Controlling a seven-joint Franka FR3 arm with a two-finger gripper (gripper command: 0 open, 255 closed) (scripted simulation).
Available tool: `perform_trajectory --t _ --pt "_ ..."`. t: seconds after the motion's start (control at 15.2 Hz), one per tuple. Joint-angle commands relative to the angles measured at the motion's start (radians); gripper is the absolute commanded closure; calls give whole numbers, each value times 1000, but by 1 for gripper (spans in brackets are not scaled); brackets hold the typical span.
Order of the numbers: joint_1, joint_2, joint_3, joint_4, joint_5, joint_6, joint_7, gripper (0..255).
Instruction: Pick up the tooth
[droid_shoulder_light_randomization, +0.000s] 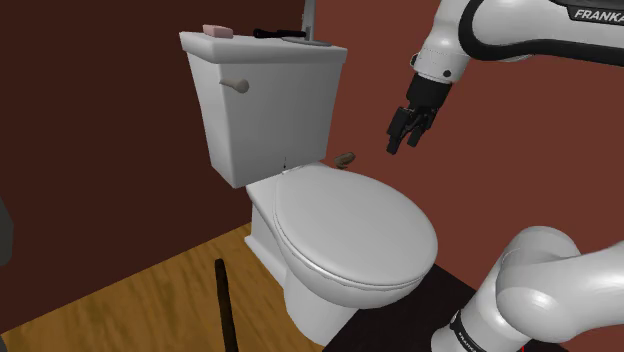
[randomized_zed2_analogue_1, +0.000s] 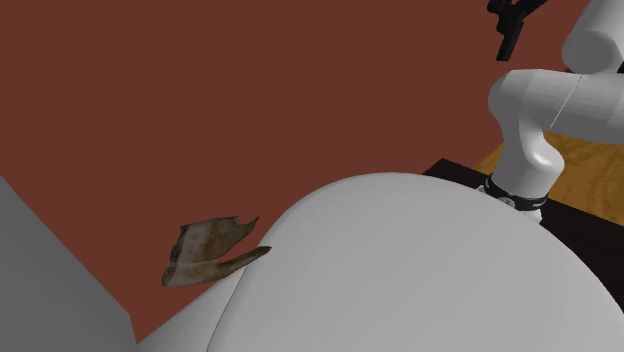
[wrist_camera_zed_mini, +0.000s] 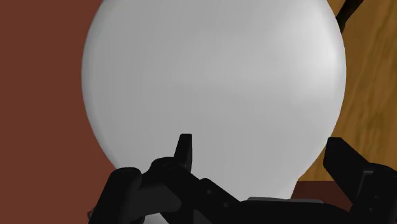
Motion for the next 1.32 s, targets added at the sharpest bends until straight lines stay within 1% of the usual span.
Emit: perform_trajectory --t 0.0,0.26,0.59,0.92,1.25 --pt "0 0 0 0 0 0 0 0" --pt "-29 90 -14 -27 -20 143 28 0" --pt "-65 224 -34 -30 -42 313 64 0" --pt "-99 374 -58 -2 -60 467 102 0" --pt "-129 534 -84 56 -70 601 138 0"
